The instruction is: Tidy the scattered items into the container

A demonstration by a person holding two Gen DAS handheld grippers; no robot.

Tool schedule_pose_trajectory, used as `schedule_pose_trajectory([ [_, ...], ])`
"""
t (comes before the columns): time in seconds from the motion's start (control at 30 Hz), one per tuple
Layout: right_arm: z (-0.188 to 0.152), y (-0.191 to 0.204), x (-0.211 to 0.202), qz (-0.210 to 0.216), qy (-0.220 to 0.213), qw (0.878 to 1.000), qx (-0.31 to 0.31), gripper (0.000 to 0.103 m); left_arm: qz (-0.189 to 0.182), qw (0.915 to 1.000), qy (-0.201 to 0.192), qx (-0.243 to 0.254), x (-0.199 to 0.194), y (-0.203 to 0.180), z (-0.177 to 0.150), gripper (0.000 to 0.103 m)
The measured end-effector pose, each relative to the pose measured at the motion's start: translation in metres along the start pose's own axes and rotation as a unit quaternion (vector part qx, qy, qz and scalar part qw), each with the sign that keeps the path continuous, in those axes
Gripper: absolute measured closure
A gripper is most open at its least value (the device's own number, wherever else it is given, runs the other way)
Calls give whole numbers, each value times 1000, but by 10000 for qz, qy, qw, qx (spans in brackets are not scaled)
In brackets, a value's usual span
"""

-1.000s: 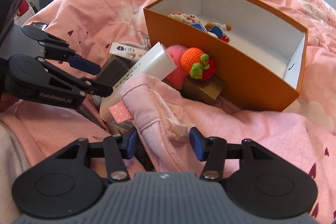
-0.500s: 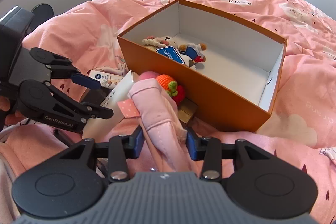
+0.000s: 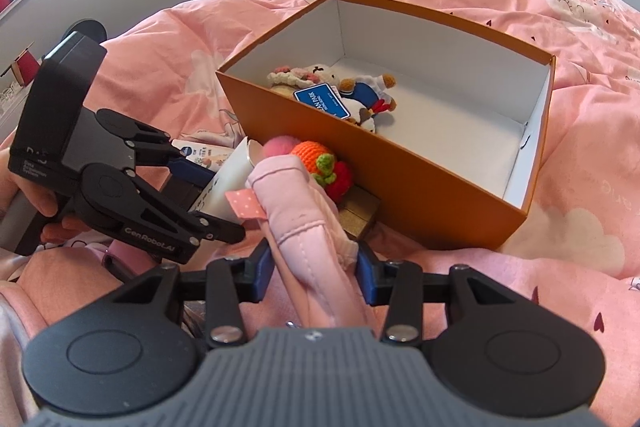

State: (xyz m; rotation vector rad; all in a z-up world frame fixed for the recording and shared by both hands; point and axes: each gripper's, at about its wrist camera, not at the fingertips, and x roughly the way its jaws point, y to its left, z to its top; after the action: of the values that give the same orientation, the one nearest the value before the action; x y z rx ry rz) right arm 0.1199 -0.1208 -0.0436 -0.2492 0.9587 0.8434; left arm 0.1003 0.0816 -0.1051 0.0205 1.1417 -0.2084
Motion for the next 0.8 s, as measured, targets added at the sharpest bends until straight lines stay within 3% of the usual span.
schedule_pose_trajectory([
  [0.37,-2,-1,1,47,-35,10000,41,57,471,9977,-478,-110,-19,-14,-14,29],
  [0.8,5,5,-11,-76,-244,9997,-33,57,483,9926,-1048,-366,-59,-18,-19,29],
])
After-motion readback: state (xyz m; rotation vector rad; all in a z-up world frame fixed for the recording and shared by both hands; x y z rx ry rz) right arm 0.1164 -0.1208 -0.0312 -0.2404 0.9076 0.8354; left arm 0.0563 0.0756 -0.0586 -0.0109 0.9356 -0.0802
